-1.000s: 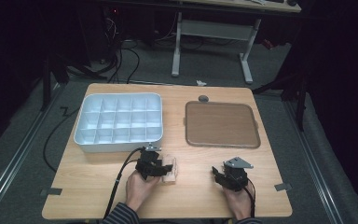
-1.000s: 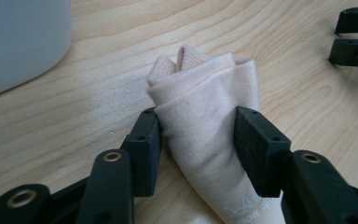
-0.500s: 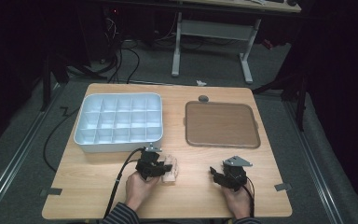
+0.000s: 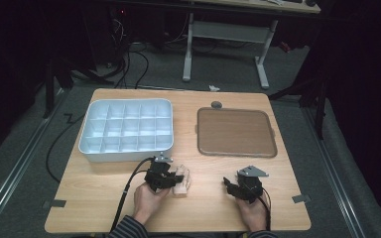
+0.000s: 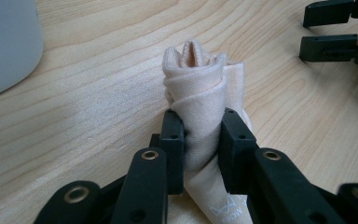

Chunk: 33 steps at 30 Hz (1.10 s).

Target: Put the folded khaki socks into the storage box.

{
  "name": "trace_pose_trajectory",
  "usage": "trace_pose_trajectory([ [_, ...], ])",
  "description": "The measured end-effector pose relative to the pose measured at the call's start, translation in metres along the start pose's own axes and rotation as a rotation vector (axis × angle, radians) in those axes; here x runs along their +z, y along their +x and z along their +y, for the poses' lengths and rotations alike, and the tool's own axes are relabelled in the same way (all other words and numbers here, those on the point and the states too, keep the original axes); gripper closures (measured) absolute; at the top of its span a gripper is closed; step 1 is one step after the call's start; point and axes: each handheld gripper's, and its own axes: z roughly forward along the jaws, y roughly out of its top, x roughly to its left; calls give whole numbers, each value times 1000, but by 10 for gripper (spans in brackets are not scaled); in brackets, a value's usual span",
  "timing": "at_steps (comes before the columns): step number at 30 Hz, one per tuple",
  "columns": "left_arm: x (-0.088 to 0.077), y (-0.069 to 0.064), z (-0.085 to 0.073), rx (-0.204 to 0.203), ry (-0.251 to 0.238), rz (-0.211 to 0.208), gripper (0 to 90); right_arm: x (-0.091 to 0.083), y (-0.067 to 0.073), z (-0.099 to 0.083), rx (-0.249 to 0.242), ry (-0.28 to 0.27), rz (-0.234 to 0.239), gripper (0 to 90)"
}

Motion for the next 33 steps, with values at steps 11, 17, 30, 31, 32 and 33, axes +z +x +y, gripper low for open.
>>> trace_pose_trajectory([
  [11,-9,0,-3,26,-11,15,748,0,0,0,0,0,0,386],
  [17,-13,0,-3,36,-13,-4,751,0,0,0,4,1,-3,386],
  [30,-24,9,-2,46,-36,-57,750,0,0,0,6,1,-5,386],
  [31,-27,10,-1,47,-39,-54,750,0,0,0,6,1,-4,386],
  [32,-29,12,-1,47,-43,-51,750,0,0,0,6,0,-5,386],
  [33,-31,13,-1,46,-49,-50,750,0,0,0,6,0,-4,386],
])
